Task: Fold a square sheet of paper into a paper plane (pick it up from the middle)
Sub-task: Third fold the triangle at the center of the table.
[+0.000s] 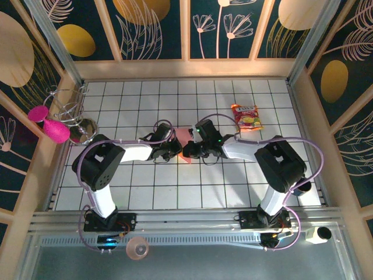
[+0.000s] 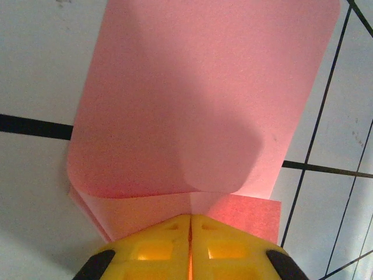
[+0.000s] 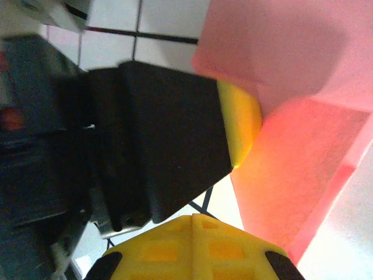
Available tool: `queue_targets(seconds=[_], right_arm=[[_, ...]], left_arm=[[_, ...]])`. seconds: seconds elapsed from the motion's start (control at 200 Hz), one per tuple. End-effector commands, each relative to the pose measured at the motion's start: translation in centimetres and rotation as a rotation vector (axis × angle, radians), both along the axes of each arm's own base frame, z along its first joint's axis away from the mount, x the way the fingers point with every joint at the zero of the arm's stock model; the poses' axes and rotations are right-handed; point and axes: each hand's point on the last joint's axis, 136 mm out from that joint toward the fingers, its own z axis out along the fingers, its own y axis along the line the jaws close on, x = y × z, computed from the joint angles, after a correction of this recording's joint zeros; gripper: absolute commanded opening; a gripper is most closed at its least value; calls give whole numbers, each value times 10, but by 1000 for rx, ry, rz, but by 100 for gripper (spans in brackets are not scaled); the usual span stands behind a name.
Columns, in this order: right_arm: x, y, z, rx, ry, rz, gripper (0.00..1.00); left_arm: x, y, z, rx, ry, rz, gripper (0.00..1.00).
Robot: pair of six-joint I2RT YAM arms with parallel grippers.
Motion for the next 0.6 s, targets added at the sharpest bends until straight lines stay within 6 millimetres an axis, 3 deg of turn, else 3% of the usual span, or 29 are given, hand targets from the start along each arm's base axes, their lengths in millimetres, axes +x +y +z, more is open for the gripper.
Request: queue_targets(seconds=[0.0,0.596], right_arm=[[0,5,-5,-14,85,-32,2],[0,-2,-36,-118,147,-59,0]], left_arm=[[-21,13,-31,60,93,13,8],[-25,12,-31,36,94,0,8]])
